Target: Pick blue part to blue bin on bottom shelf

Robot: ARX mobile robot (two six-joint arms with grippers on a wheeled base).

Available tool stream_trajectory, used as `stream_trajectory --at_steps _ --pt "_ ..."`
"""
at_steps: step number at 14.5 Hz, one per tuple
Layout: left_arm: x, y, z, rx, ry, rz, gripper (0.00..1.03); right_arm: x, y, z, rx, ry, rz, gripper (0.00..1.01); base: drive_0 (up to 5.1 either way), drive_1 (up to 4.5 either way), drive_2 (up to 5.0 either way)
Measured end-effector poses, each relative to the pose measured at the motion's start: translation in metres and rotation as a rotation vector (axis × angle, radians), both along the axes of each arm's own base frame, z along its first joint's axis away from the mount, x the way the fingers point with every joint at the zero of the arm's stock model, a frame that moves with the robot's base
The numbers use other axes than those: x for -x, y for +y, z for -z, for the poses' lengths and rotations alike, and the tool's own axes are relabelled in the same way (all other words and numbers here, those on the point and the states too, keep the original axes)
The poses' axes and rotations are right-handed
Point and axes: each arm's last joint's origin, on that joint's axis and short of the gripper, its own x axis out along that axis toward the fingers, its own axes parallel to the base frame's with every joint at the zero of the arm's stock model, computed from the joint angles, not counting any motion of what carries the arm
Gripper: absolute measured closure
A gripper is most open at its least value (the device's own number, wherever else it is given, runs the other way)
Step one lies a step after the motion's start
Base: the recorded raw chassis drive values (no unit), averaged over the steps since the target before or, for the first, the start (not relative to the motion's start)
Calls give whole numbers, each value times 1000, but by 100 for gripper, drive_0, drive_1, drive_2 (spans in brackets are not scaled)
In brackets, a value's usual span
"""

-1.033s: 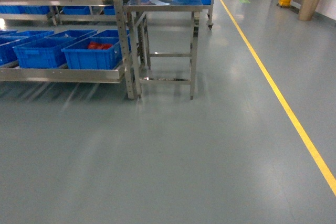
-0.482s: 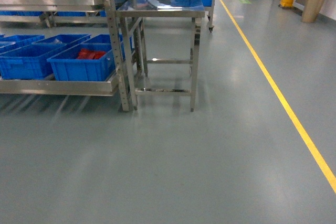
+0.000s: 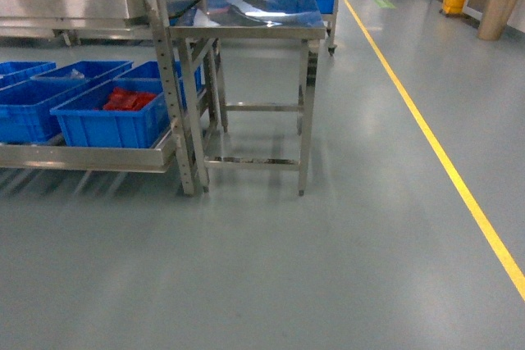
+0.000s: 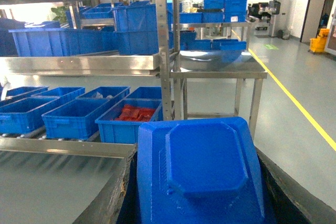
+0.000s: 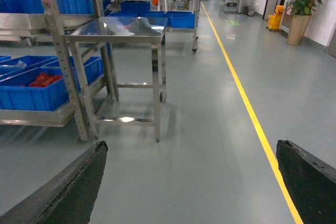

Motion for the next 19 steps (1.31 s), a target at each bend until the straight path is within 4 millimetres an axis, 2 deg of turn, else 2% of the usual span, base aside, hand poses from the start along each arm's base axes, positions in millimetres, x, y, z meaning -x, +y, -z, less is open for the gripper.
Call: stream_trajectory --at_steps 19 --pt "0 0 0 0 0 0 59 0 0 0 0 -3 0 3 3 414 -407"
